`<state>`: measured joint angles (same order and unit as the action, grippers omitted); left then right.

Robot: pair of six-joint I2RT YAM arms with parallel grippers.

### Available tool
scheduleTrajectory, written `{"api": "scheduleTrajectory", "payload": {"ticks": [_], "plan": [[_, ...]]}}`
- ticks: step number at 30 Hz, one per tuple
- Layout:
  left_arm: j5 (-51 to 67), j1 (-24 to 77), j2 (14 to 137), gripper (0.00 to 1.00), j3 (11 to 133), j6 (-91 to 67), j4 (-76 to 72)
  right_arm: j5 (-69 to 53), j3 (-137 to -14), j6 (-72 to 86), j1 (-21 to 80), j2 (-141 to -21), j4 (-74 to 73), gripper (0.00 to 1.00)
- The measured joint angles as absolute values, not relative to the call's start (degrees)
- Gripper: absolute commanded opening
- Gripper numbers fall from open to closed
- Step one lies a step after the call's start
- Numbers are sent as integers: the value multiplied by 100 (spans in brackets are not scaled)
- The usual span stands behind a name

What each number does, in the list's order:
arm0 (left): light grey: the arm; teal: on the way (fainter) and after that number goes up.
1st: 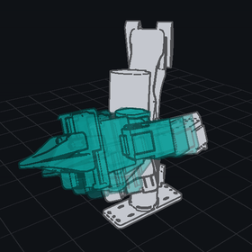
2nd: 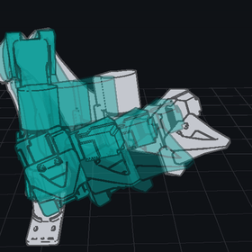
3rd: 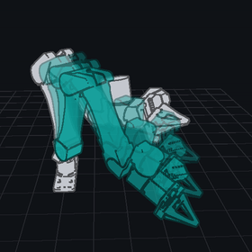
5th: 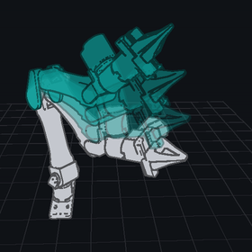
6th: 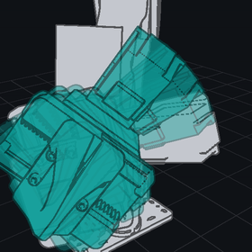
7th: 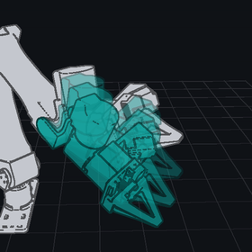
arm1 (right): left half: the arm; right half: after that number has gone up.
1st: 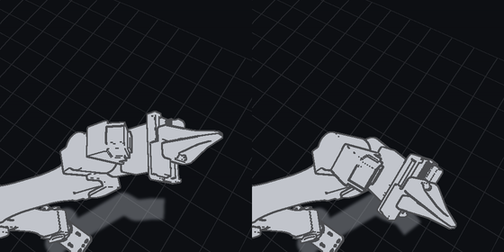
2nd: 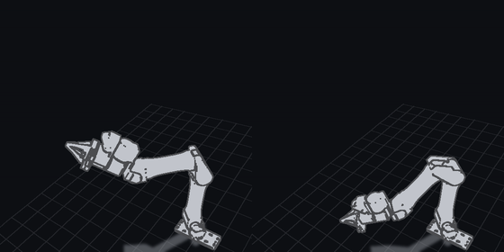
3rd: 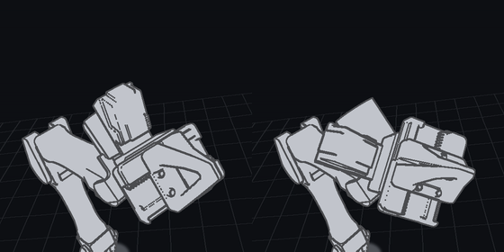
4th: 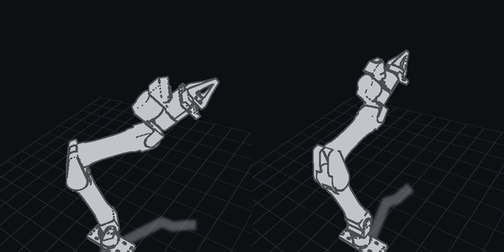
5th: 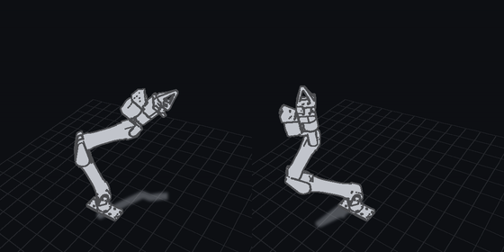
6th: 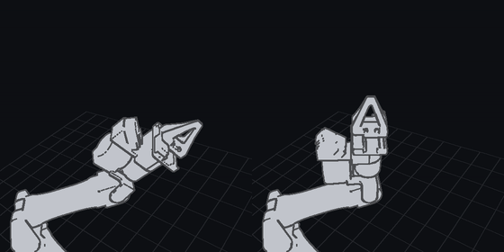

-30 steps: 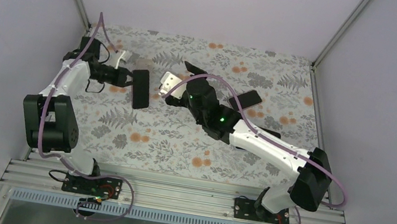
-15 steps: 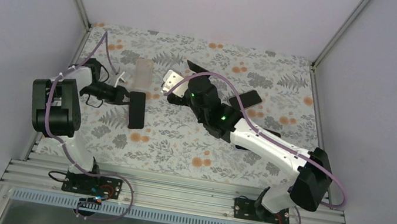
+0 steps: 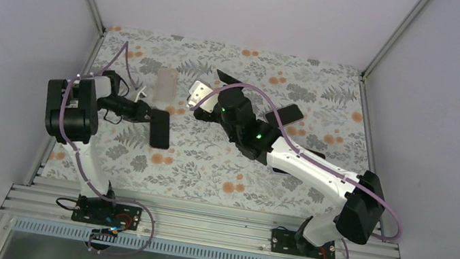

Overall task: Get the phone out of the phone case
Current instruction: Place the phone at the center of the board.

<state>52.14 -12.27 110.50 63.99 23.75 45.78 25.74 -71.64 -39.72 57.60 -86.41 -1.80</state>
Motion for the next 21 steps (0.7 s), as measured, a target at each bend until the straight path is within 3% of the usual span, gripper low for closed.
{"api": "scheduleTrajectory", "payload": {"ticks": [13, 21], "plan": [[5011, -1273, 11535, 22, 6847, 2250, 4414, 2576, -7164, -3975, 5754, -8643, -178, 99], [4904, -1295, 11535, 43, 6831, 2012, 4141, 2576, -7164, -3975, 5728, -8652, -178, 99]]}}
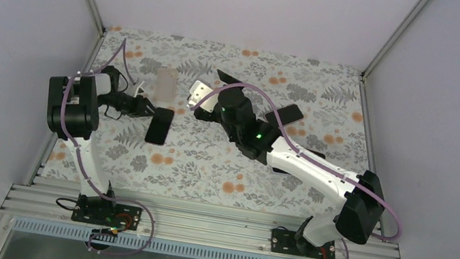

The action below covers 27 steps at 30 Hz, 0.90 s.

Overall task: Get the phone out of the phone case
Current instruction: Place the phone at the center of the board, then pick up the phone at the center of the board.

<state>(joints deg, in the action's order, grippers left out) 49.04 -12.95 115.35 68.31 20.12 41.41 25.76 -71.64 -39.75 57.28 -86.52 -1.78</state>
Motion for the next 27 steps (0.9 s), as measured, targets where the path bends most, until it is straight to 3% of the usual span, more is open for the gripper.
{"api": "scheduleTrajectory", "payload": {"ticks": [8, 13, 27], "plan": [[4307, -1302, 11098, 66, 6641, 1741, 3736, 2536, -7164, -3924, 5673, -8652, -187, 99], [3870, -1302, 10479, 99, 6449, 1603, 3540, 2213, -7166, -3527, 5367, -8628, -386, 99], [3284, -1256, 8685, 100, 6578, 897, 2773, 456, -6853, -749, 3181, -7907, -1024, 99]]}}
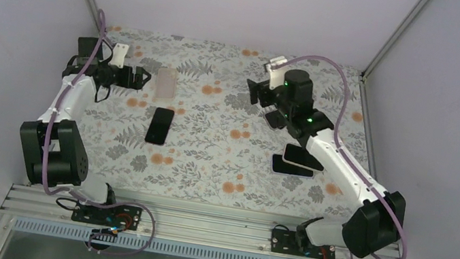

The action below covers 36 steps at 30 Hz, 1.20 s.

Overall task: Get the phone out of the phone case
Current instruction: Pick up the phone at the center of the board.

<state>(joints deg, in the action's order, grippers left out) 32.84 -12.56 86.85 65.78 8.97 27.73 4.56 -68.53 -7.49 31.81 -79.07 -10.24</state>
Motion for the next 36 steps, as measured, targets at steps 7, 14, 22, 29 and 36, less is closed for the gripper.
{"api": "scheduleTrajectory", "payload": {"ticks": [7, 14, 22, 29, 36], "plan": [[3170, -1201, 8453, 100, 6639, 390, 2405, -204, -5553, 1076, 2064, -7535, -825, 99], [3015, -1057, 8294, 100, 6528, 165, 2169, -740, -5332, 2156, 1092, -7994, -657, 99], [2954, -1044, 8106, 100, 6366, 73, 2121, -1155, -5693, 2720, 617, -9336, -873, 99], [2923, -1044, 7948, 100, 6248, 58, 2029, -1203, -6104, 2919, 484, -10134, -1033, 99], [2923, -1044, 7942, 100, 6248, 38, 1979, -1275, -6482, 2963, 473, -10847, -1221, 99]]}}
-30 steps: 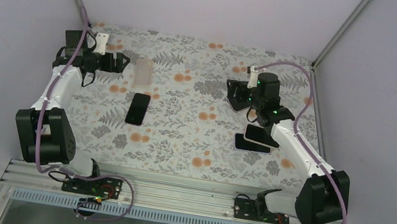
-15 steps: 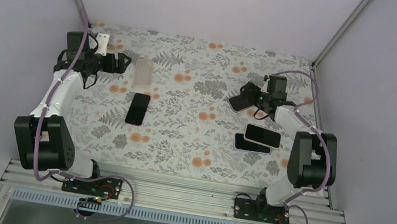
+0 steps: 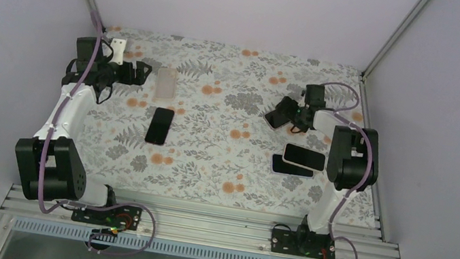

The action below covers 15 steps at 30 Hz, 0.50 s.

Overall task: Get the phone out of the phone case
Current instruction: Pick up the phone at the center of the board.

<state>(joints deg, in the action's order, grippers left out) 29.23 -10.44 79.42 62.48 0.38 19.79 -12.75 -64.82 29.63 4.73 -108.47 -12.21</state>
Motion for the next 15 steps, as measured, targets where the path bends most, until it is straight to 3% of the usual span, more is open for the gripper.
{"api": "scheduleTrajectory", "payload": {"ticks": [15], "plan": [[2934, -1044, 7942, 100, 6246, 14, 1894, -1765, -7865, 2132, 934, -11928, -1249, 99]]}}
